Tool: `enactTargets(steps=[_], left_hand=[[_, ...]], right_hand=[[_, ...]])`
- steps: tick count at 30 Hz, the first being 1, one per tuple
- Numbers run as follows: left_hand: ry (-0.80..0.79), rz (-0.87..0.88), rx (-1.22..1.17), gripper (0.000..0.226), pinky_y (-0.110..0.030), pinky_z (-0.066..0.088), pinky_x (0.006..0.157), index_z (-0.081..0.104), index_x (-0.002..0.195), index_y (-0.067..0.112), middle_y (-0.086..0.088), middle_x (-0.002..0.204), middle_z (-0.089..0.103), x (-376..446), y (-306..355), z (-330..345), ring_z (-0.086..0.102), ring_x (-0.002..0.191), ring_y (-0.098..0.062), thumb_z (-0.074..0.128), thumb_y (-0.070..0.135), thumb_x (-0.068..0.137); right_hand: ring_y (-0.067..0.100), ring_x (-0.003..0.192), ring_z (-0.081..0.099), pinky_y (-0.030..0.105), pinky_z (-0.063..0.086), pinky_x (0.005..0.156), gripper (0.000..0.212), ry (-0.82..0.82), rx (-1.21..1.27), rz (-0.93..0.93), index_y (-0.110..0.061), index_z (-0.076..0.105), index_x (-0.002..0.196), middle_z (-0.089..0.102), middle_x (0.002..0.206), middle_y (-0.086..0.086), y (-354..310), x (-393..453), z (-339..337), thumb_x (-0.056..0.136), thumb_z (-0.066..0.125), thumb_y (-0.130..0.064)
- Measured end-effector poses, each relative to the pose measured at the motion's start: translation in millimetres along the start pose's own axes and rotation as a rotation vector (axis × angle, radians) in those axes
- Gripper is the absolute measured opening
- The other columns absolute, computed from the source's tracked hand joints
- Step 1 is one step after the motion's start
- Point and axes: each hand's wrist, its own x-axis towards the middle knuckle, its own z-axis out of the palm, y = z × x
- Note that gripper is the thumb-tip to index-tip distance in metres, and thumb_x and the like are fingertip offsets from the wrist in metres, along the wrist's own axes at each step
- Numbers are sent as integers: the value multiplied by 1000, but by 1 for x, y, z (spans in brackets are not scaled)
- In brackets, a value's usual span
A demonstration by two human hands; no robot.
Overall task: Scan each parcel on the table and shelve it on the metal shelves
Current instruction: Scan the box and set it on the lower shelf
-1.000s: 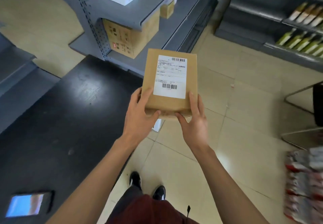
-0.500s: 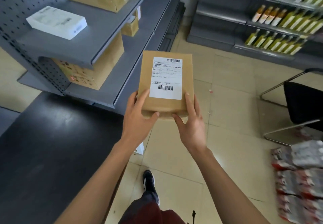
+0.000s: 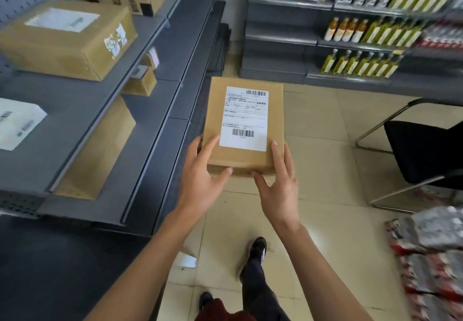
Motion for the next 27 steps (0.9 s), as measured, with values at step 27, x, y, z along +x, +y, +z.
enactTargets(steps=[27], left_hand=[[20,-53,-29,77,-36,34,117,43,151,37,1,161,31,277,50,177,30,148,-13,81,31,84]], right_hand=[[17,150,26,39,41,109,87,-59,-31,10,-40,22,158,22,168,4,150,308,-24,92,75,-21]])
